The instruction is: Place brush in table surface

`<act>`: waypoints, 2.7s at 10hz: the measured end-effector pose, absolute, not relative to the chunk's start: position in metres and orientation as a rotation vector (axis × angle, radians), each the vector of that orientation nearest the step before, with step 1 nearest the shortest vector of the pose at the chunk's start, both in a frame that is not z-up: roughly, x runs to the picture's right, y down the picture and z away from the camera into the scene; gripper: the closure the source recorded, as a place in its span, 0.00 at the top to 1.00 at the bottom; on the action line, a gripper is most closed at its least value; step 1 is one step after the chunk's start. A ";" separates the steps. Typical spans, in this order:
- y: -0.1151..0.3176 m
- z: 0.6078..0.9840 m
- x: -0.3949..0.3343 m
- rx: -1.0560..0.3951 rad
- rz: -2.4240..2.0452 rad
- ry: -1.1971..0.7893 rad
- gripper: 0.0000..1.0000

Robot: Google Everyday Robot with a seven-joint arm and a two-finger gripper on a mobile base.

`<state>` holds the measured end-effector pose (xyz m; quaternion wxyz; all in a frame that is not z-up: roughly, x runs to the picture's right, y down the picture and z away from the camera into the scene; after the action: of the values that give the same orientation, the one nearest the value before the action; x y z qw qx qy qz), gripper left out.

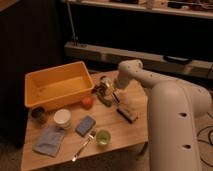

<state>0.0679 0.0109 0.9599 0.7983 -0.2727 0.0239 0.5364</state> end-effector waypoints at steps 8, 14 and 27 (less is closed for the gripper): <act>0.030 0.980 0.069 -0.610 1.160 0.103 0.49; 0.035 0.985 0.072 -0.615 1.165 0.148 0.12; 0.040 0.984 0.072 -0.635 1.147 0.184 0.44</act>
<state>0.0720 0.0401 0.9837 0.7888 -0.2948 0.0856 0.5325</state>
